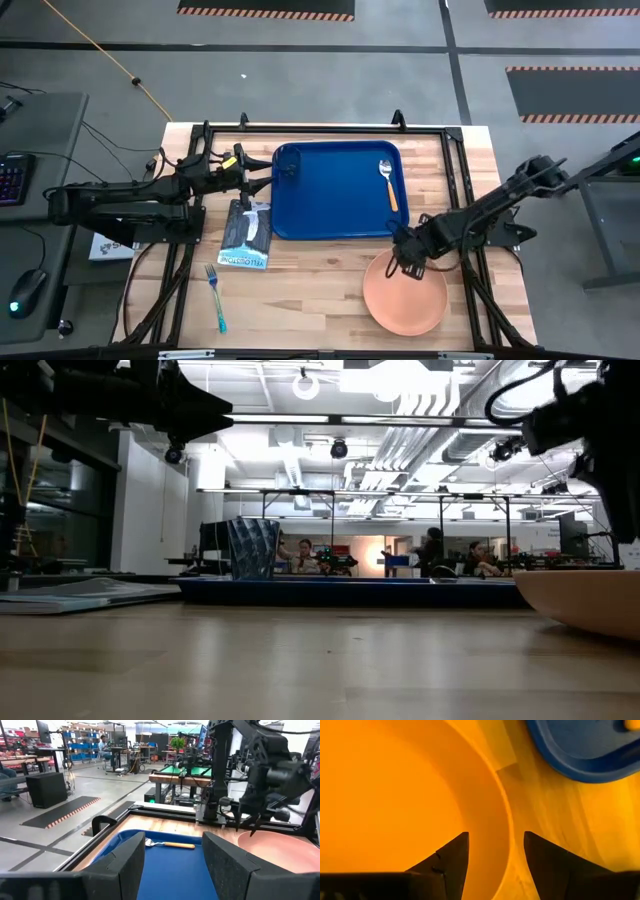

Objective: Pick and place plate/cup/fork/spoon on tray
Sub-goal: Put the orange plate on the blue tray to the left side of the yellow spoon

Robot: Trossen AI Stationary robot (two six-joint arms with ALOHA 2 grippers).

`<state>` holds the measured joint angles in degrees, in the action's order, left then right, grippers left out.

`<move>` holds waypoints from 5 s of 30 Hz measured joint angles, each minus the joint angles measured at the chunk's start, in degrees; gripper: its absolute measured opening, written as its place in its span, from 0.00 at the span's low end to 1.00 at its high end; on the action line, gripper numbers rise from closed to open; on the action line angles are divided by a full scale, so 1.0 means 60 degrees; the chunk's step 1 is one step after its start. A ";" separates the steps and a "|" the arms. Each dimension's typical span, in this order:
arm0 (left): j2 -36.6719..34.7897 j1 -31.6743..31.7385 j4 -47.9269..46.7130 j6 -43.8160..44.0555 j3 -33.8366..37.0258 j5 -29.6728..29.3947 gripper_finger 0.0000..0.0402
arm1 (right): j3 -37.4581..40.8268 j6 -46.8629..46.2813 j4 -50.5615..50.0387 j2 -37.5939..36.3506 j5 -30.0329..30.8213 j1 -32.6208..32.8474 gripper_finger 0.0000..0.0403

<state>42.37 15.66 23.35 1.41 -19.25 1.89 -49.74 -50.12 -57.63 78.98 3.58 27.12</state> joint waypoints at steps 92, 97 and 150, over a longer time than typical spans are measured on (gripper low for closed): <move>0.0004 -0.0004 0.0077 -0.0095 0.0000 -0.0040 0.46 | -0.0004 0.2112 0.6157 0.1282 0.0072 -0.8186 0.00; 0.0002 0.0000 0.0077 -0.0091 0.0000 -0.0040 0.46 | -0.0004 0.2106 0.6185 0.1280 0.0120 -0.8451 0.00; -0.1038 -0.0004 -0.0356 0.0328 0.0000 0.0397 0.46 | -0.0004 0.6243 0.9324 0.1268 0.0630 -0.7237 0.35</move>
<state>36.14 15.64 21.22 3.38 -19.25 4.27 -49.76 -12.66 -1.68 86.59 7.35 -16.30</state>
